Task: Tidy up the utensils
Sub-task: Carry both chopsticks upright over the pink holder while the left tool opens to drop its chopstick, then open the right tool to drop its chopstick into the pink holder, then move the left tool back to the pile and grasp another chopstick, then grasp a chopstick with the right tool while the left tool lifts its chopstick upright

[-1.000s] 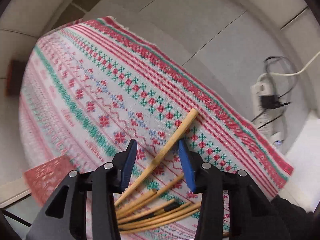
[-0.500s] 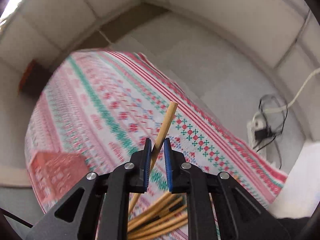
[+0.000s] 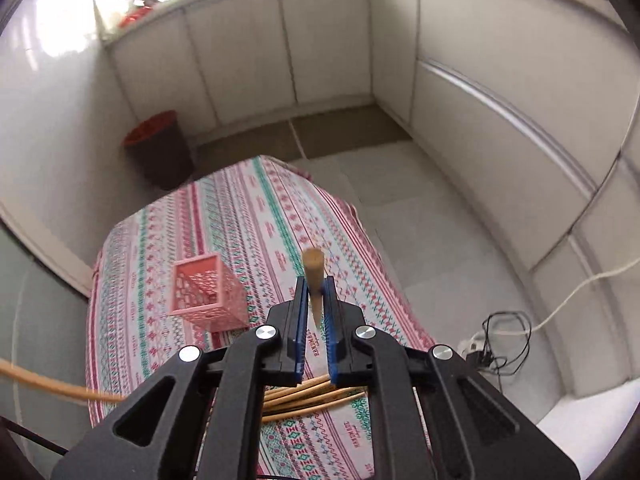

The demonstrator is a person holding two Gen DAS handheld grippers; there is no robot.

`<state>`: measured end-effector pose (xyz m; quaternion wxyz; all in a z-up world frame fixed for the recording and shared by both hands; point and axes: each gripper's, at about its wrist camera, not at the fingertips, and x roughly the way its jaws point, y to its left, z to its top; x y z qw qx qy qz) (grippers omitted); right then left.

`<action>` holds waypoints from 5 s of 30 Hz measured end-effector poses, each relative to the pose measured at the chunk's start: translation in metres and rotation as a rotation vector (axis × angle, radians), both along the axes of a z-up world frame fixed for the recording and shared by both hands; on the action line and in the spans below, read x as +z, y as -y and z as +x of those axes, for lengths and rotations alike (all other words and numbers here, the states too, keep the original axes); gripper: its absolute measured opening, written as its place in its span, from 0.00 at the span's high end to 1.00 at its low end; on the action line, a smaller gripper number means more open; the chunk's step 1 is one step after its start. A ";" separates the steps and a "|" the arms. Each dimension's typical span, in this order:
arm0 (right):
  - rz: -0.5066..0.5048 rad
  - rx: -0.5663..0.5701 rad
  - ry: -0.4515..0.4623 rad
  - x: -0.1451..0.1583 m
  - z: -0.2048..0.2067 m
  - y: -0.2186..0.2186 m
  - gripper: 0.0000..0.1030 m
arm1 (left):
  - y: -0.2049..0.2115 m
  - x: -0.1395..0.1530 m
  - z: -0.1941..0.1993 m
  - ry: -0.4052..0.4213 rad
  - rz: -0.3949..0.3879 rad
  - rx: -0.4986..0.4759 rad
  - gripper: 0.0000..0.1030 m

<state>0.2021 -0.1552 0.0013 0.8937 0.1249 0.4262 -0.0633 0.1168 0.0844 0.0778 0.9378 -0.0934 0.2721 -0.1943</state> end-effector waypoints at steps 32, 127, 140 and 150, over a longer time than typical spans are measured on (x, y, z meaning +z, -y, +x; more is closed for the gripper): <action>0.229 0.255 0.193 0.086 0.017 -0.002 0.92 | 0.027 -0.043 0.132 -0.061 0.079 0.186 0.91; 0.397 -0.095 -0.404 -0.154 -0.045 0.090 0.08 | 0.145 -0.180 0.078 -0.354 0.518 -0.266 0.94; 0.200 0.126 -0.481 -0.191 0.060 0.016 0.29 | 0.101 -0.119 0.033 -0.221 0.418 -0.220 0.94; 0.223 0.113 -0.414 -0.186 0.050 0.023 0.95 | 0.073 -0.095 0.026 -0.182 0.366 -0.152 0.94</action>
